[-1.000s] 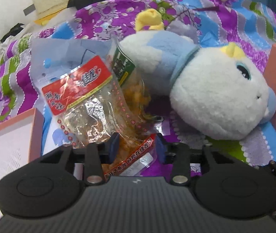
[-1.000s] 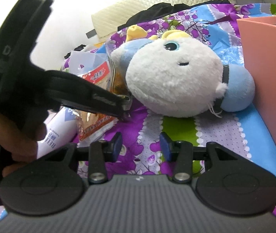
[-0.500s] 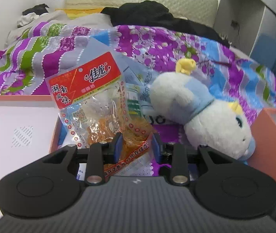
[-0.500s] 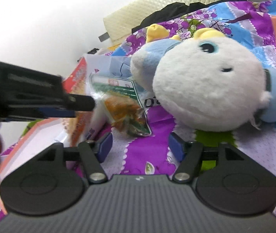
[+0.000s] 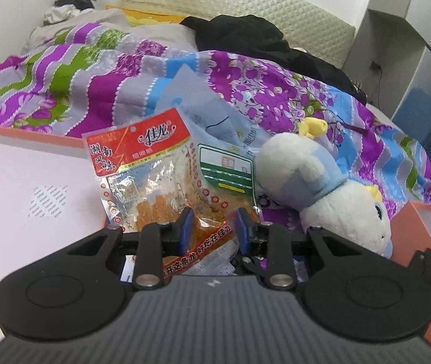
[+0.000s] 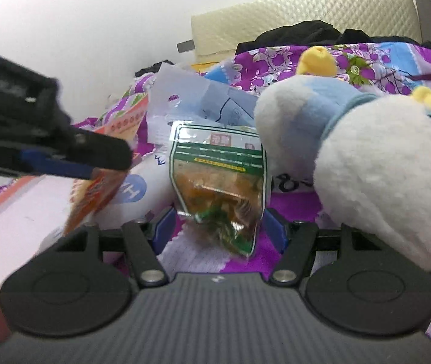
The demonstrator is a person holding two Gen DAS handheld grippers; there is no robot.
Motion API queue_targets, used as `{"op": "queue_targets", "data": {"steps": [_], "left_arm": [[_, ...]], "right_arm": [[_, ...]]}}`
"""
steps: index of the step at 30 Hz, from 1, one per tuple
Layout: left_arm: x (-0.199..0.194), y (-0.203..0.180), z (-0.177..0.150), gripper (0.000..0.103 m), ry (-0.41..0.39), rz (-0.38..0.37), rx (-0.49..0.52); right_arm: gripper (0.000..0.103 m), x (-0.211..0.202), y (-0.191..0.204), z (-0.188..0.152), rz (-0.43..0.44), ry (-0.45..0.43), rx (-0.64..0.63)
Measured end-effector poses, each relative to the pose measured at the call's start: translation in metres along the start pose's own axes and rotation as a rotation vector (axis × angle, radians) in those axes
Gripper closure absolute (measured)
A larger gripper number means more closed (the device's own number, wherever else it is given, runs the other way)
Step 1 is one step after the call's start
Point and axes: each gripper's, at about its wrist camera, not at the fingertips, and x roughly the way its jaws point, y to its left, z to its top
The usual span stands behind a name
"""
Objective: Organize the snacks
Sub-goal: 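Grasp the red-labelled bag with the left gripper while the right grasps the green-labelled bag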
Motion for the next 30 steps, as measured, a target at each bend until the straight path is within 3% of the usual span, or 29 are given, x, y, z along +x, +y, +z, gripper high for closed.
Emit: {"op": "queue_targets", "data": {"steps": [7,9,11,12,21,30], "left_arm": [[0.003,0.009,-0.002,0.073,0.003,0.002,-0.021],[0.003,0.007,-0.002,0.075,0.006,0.004,-0.017],[0.002,0.007,-0.001,0.087,0.011,0.000,-0.013],[0.001,0.007,-0.001,0.103,0.012,0.003,-0.008],[-0.027,-0.015,0.003,0.103,-0.015,0.007,0.103],[-0.085,-0.042,-0.031,0.103,-0.010,-0.056,0.124]], "right_arm": [[0.034,0.023,0.010,0.006,-0.038,0.060,-0.061],[0.043,0.023,0.013,0.007,-0.032,0.065,-0.084],[0.047,0.023,0.016,0.008,-0.031,0.076,-0.115],[0.049,0.021,0.018,0.008,-0.034,0.079,-0.129],[0.077,-0.024,0.016,0.009,-0.049,0.105,-0.113],[0.079,-0.118,0.009,-0.019,-0.080,0.112,-0.035]]}}
